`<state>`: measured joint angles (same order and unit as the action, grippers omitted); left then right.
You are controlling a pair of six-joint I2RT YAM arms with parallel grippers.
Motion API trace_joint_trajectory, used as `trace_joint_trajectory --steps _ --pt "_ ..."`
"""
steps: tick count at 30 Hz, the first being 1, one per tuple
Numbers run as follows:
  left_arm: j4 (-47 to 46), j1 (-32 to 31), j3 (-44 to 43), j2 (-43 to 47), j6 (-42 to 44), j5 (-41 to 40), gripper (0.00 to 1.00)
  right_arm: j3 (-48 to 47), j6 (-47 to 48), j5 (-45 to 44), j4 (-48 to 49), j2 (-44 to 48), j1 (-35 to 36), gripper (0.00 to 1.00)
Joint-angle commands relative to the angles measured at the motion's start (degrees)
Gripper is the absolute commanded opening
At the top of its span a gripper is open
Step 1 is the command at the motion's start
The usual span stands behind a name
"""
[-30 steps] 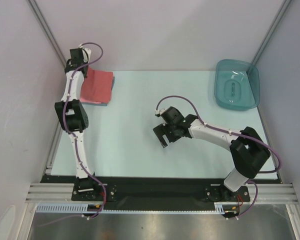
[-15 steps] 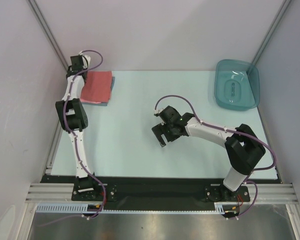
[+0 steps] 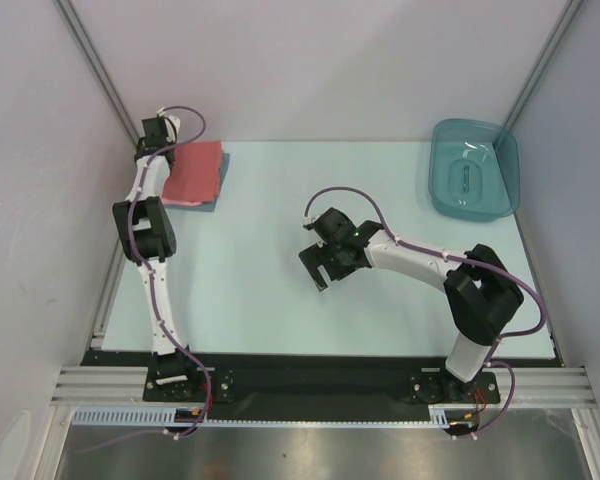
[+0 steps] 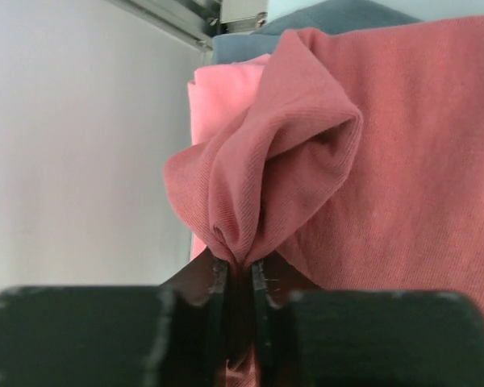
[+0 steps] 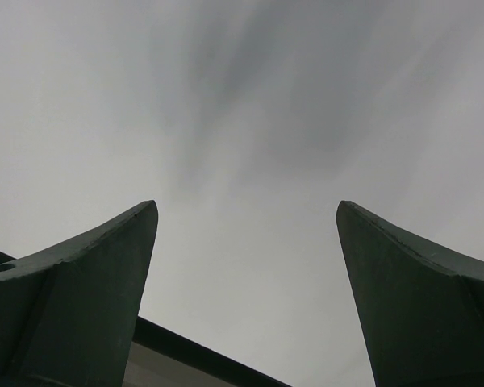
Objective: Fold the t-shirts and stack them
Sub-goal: Neatly place the folded tshirt to the corner
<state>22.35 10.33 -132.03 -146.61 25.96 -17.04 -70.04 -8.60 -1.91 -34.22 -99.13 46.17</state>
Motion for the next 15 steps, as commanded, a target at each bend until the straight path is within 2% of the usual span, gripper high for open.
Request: trace_joint_trajectory --steps 1,3,6,7,10,13,15 --pt "-3.98 1.98 -0.68 -0.78 -0.99 -4.40 0.17 -2.29 -0.63 -0.37 -1.29 -0.62 0.59 0.98" --pt "-3.28 2.07 -2.09 -0.70 -2.66 -3.79 0.26 -2.38 -0.63 -0.37 -1.38 -0.71 0.76 0.98" --pt "-4.86 2.07 -2.52 0.88 -5.47 -6.42 0.54 -2.38 -0.63 -0.29 -1.55 -0.97 0.85 0.98" --pt "-4.86 2.07 -3.14 2.27 -6.43 -7.21 0.57 -2.47 -0.45 -0.28 -1.73 -0.98 0.94 0.98" --pt "-5.03 1.80 -4.82 7.62 -10.82 -9.24 0.65 -2.20 -0.45 0.15 -1.99 -1.06 1.02 0.98" --pt "-4.95 1.28 -3.07 12.29 -16.27 -1.79 0.66 -2.03 -0.98 0.50 -2.34 -0.80 1.03 0.98" --pt "-2.50 0.75 -2.80 14.41 -19.62 2.43 0.63 -2.12 -1.16 0.77 -2.43 -0.71 1.29 0.98"
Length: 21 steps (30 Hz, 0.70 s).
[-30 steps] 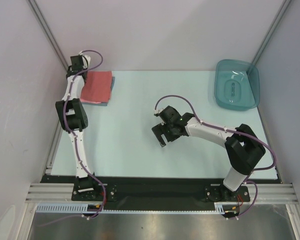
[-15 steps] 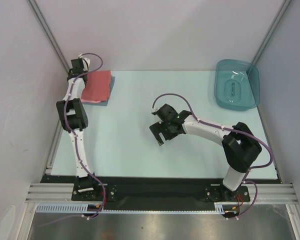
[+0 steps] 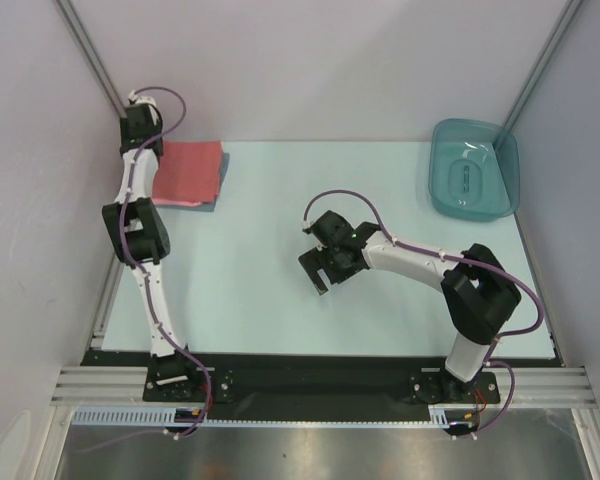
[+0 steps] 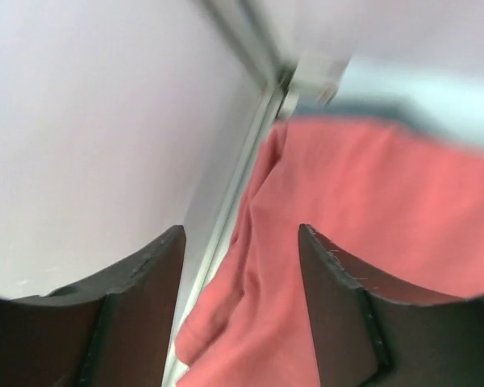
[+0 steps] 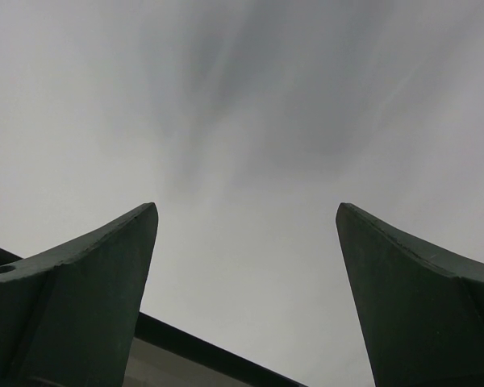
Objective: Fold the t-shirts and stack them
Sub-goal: Neatly place the folded tshirt to the corner
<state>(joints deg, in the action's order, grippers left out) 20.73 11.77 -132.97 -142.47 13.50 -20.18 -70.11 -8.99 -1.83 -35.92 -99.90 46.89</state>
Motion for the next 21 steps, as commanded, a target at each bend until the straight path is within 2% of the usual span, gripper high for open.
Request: trace_joint_trajectory --steps 1,4,5,8,9,11,15,19,21 --pt "-0.35 -0.61 -1.51 10.81 -9.00 7.42 0.59 -2.23 -0.85 0.68 -0.73 -0.12 0.65 0.98" --pt "0.62 -1.05 0.86 10.64 -9.80 15.95 0.41 -3.10 -0.41 0.86 -0.99 -0.56 1.09 0.98" --pt "1.15 -1.13 0.43 9.51 -10.15 17.62 0.27 -3.37 -0.50 0.95 -1.08 -0.74 1.09 0.98" --pt "4.05 -0.52 -1.59 7.13 -10.59 23.25 0.15 -4.16 -0.41 0.68 -1.17 -1.18 1.36 0.98" --pt "4.23 0.09 -1.85 6.17 -10.77 23.96 0.07 -4.25 -0.41 0.68 -1.08 -1.09 1.44 0.98" --pt "3.01 1.06 -0.98 5.81 -12.00 27.73 0.00 -4.07 -0.67 0.68 -1.17 -1.35 1.62 0.98" --pt "-2.17 4.22 3.58 4.75 -15.51 33.27 0.00 -4.34 -1.11 0.59 -1.26 -1.53 2.15 0.98" --pt "-7.96 6.07 1.56 0.27 -20.07 44.16 0.00 -4.51 -1.55 0.95 -1.69 -1.88 2.67 0.98" --pt "-12.71 6.33 2.62 -0.96 -21.93 45.23 0.00 -4.86 -1.73 1.12 -1.87 -2.23 3.03 0.98"
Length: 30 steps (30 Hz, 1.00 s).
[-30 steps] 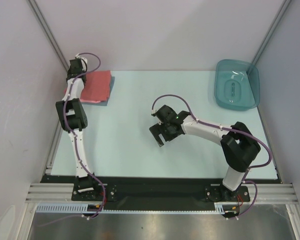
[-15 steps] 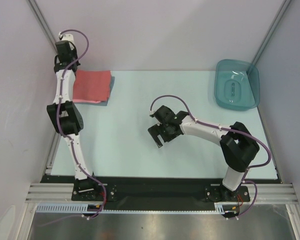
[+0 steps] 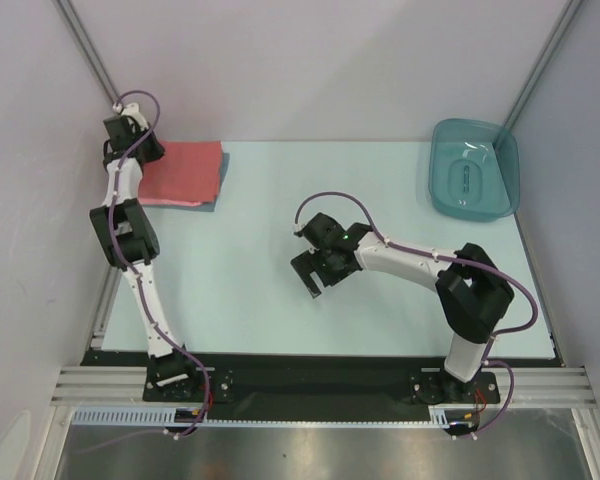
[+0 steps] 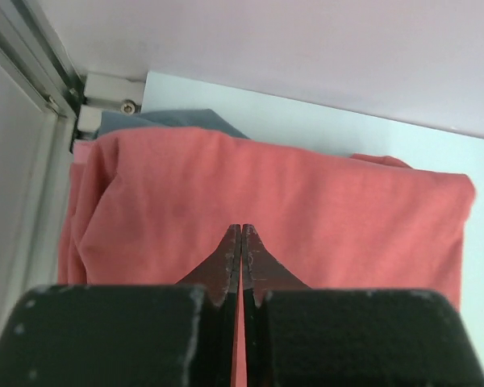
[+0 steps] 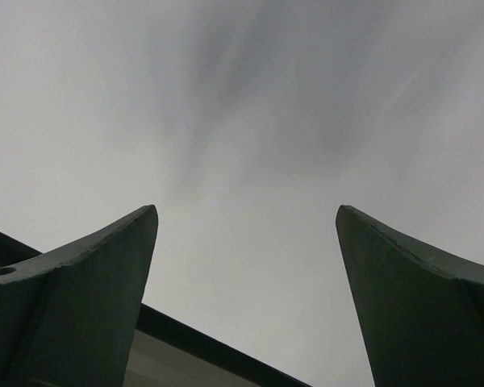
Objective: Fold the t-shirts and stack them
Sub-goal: Neatly place the folded tshirt to the corner
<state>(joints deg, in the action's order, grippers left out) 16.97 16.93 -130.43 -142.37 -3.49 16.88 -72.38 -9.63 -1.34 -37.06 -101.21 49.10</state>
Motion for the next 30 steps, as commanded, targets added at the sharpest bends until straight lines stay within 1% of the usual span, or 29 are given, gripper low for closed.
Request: trace_joint_trajectory --steps 1,6,8,9,10,17,19,20,21,24,30 --pt "-9.76 1.35 -0.26 -1.68 -7.04 8.51 0.00 -3.20 -1.09 0.64 -0.91 -1.53 0.99 0.98" --pt "-12.56 1.62 -2.64 -6.43 -8.73 5.09 0.00 -5.40 -1.44 0.64 -1.88 -2.76 1.79 0.98" --pt "-10.74 2.14 -6.92 -9.93 -10.13 5.96 0.00 -5.84 -1.62 0.55 -2.14 -2.94 1.96 0.98" --pt "-10.12 2.41 -10.42 -10.91 -10.57 5.79 0.00 -5.84 -1.71 0.47 -2.05 -2.94 1.96 0.98" --pt "-10.73 2.49 -11.15 -11.35 -11.79 5.44 0.00 -6.02 -1.71 0.38 -2.23 -3.03 2.05 0.98" --pt "-12.84 4.78 -9.41 -11.27 -16.11 4.12 0.00 -8.30 -2.76 0.29 -3.20 -4.44 2.49 0.98" --pt "-13.71 4.87 -6.96 -8.48 -15.59 4.30 0.00 -8.04 -3.29 -0.06 -2.58 -4.17 2.67 0.98" --pt "-15.55 4.69 -3.29 -7.15 -15.24 4.21 0.00 -7.87 -4.08 -0.06 -2.32 -3.91 2.75 0.98" --pt "-15.83 4.52 -1.86 -5.57 -14.89 3.95 0.00 -7.52 -4.43 0.11 -2.14 -3.73 2.75 0.98" --pt "-14.52 4.17 -0.26 -1.17 -15.06 3.68 0.02 -7.08 -6.01 0.29 -0.74 -3.12 2.84 0.98" --pt "-11.00 1.97 -0.09 7.00 -17.87 2.72 0.19 -6.81 -7.60 -0.76 2.16 0.74 2.14 0.99"
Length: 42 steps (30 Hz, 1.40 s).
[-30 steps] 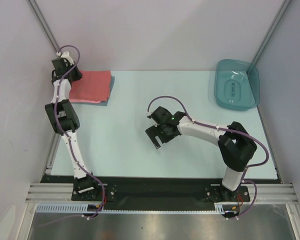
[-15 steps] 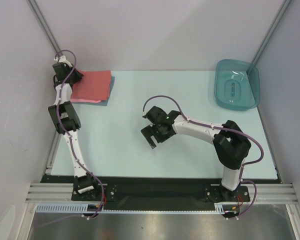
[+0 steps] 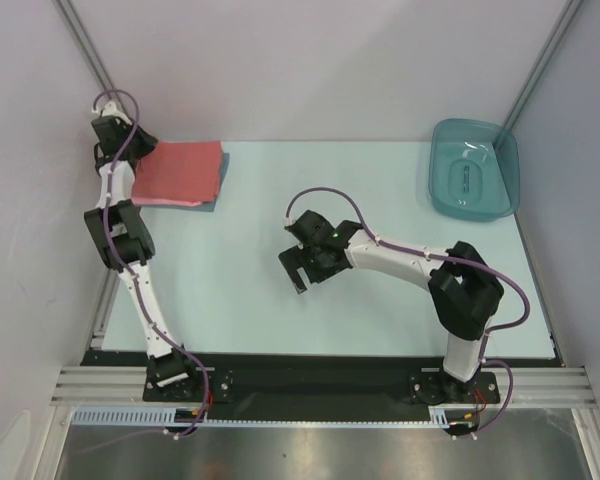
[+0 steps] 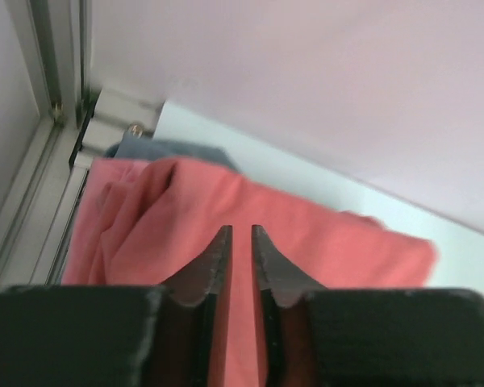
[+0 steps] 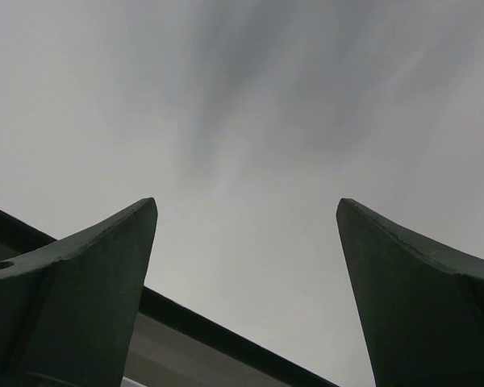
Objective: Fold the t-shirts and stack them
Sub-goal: Neatly place the folded tshirt to the corner
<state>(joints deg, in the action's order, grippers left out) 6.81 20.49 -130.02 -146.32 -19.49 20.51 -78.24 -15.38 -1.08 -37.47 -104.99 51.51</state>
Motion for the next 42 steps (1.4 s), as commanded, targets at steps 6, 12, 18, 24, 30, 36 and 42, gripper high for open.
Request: trace_joint_trajectory --steps 6,12,18,24,30,36,42 --pt "5.05 -4.58 0.72 17.98 -6.26 0.40 0.36 1.50 -2.82 -2.17 3.63 11.46 -2.81 0.99" --pt "5.77 -12.66 25.60 35.11 -8.45 3.74 0.36 11.76 -6.41 -1.38 8.64 23.92 -7.73 1.00" --pt "1.63 -26.10 56.33 58.32 -10.49 4.36 0.44 26.71 -15.02 -0.07 17.24 38.08 -14.92 1.00" --pt "-0.21 -29.63 77.61 77.28 -13.73 9.00 0.51 49.72 -28.20 9.06 31.39 55.75 -25.12 1.00" --pt "-2.13 -29.98 91.83 90.41 -15.22 14.72 0.53 77.07 -51.66 15.76 55.20 72.45 -33.84 1.00" --pt "-26.33 -32.00 113.99 98.15 -30.73 24.48 0.53 83.07 -51.88 12.86 42.01 92.10 -33.05 1.00" --pt "-65.97 -32.00 138.43 101.58 -54.56 26.33 0.55 82.98 -49.06 12.50 23.24 100.53 -32.52 1.00"
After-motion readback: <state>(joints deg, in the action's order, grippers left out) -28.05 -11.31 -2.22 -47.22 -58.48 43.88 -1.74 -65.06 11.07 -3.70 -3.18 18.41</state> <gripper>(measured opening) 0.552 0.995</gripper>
